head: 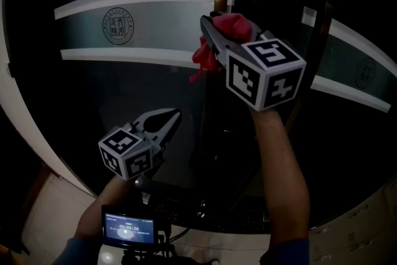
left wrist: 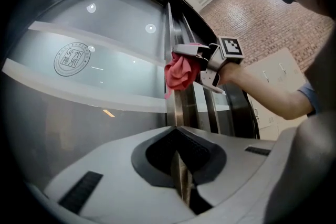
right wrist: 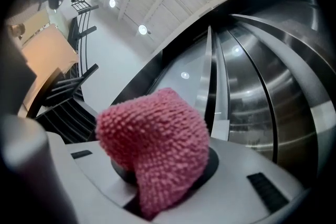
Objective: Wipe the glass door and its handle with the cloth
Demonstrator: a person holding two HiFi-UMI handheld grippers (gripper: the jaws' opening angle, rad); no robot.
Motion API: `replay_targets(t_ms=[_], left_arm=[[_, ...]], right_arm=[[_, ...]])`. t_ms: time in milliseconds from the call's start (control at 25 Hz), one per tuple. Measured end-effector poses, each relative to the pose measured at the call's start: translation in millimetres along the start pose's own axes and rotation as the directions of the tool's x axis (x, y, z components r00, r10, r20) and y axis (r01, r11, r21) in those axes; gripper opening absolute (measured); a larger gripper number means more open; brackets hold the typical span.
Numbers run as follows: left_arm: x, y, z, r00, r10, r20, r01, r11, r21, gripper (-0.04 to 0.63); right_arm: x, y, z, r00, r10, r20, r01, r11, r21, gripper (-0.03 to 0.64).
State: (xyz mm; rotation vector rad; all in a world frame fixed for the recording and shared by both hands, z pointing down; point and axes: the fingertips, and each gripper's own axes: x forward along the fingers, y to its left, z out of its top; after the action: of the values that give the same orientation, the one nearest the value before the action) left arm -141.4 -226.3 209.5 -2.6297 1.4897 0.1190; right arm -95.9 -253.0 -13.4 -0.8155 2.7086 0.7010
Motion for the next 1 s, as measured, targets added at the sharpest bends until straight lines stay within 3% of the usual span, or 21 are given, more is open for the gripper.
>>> replay_targets(t_ms=[160,400,720,1000], left_arm=[[8.6,-10.4,-9.9,0.999,-0.038,-0.009,0.037,0.999,-0.014,0.011],[16.9,-17.3,-26.4,0.997,-0.071,-0.033,0.07,0.997,-0.032,0.011],[20.0,-23.6,-39.3,0.992,-0.111,-0.055,0.11,0.994,-0.029,0.011],[7.8,-36.5,-57.9,0.993,-0.108,-0.051,0.109,0.994,0.008,0.011]], right_arm=[[-25.6,30.1,-71.8,0.998,-0.008,-0.066,0.01,0.999,0.033,0.08],[-53.0,62.8,-166.9,0.99,-0.02,-0.142,0.044,0.985,0.168,0.08],[-60.9,66.3,-174.6,0.988,-0.056,-0.141,0.081,0.981,0.177,0.08],[-109.6,86.8,-191.1,0.982,-0.109,-0.151,0.137,0.972,0.189,0.08]])
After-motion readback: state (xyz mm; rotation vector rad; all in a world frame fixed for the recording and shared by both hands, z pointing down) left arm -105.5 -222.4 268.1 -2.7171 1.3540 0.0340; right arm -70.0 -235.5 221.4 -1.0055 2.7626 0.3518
